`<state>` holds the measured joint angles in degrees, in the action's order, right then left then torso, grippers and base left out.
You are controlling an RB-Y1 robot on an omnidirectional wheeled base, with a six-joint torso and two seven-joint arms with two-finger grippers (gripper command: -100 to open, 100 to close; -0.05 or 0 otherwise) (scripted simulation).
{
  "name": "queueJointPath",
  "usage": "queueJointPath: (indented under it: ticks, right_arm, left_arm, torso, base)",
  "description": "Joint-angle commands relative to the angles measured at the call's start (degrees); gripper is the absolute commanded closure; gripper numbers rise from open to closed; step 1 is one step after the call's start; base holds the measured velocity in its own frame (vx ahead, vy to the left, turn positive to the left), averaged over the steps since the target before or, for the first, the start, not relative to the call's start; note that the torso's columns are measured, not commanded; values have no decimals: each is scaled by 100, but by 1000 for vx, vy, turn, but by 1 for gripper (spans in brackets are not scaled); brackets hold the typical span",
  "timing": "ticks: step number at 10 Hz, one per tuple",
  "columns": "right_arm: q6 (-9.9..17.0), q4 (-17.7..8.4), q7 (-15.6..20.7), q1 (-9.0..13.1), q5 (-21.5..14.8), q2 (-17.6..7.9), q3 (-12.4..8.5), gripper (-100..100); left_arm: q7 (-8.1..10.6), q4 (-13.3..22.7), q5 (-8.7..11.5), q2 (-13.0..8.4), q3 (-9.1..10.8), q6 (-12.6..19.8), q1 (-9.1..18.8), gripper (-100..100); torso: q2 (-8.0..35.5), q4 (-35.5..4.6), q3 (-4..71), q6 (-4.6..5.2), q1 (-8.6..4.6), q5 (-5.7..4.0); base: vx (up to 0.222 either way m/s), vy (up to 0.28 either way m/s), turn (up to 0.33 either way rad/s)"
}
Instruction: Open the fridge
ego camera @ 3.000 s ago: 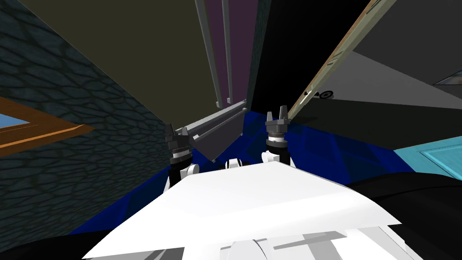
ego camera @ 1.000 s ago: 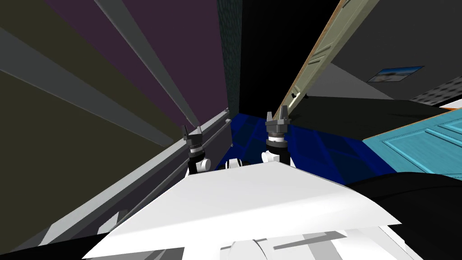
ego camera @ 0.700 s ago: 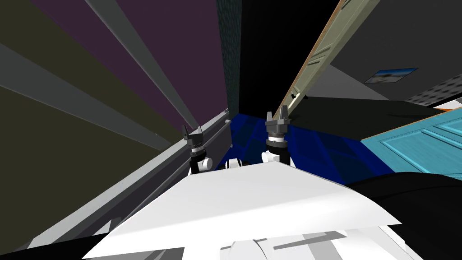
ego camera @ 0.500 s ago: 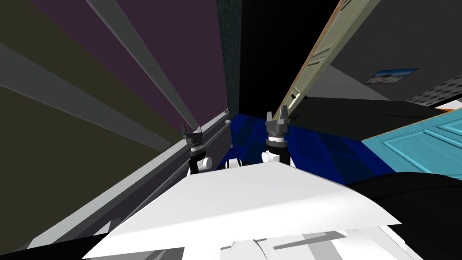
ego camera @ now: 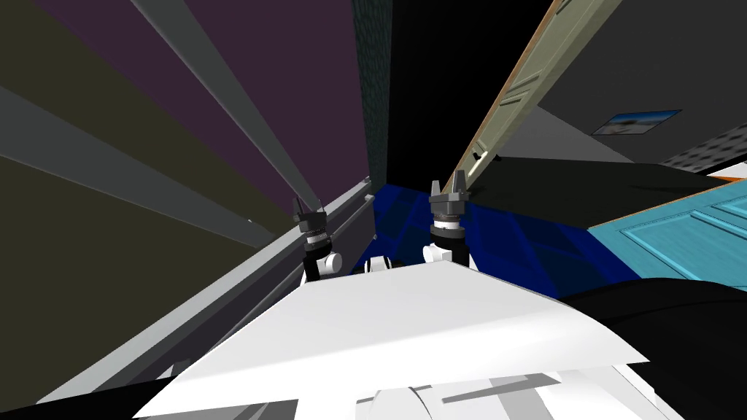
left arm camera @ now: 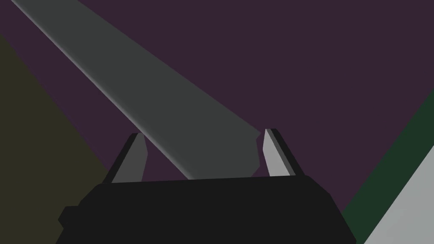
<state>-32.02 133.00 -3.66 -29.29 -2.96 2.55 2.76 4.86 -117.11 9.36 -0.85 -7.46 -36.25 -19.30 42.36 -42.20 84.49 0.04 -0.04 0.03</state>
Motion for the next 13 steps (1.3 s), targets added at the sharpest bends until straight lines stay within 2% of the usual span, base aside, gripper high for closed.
queueJointPath:
  ticks: [1,2,3,4,5,6,12,13]
  right_arm:
    - [0,0,0,0,0,0,0,0]
    - [0,0,0,0,0,0,0,0]
    - [0,0,0,0,0,0,0,0]
    - [0,0,0,0,0,0,0,0]
    - [0,0,0,-2,0,2,1,0]
    - [0,0,0,-1,0,2,1,0]
    - [-1,1,0,-2,0,3,2,0]
    - [-1,1,0,-2,0,3,2,0]
  left_arm:
    - [41,295,-23,-23,-17,-304,-36,100]
    - [57,405,-31,-31,-21,-420,-42,100]
    - [54,322,-27,-28,-31,-340,-27,100]
    - [-105,195,63,44,87,-276,-81,100]
    - [-105,195,63,44,87,-276,-81,100]
    - [-186,121,110,80,151,-237,-108,100]
    - [-674,-320,391,299,533,-4,-272,100]
    - [-674,-320,391,299,533,-4,-272,100]
  torso:
    - [4,4,-6,-13,3,4]
    - [8,1,-9,-20,17,8]
    - [11,-7,-8,-23,26,8]
    - [8,-14,-4,-24,31,6]
    - [10,-22,-4,-39,-18,-8]
    - [25,-21,-14,-7,-45,-22]
    - [1,-53,23,15,-72,-64]
    - [-4,-59,33,26,-80,-77]
  base:
    - [-50,-13,-15]
    - [-52,-15,-4]
    - [-19,-15,-22]
    - [39,-196,220]
    - [20,-261,196]
    - [42,-261,139]
    - [24,-311,188]
    - [16,-213,93]
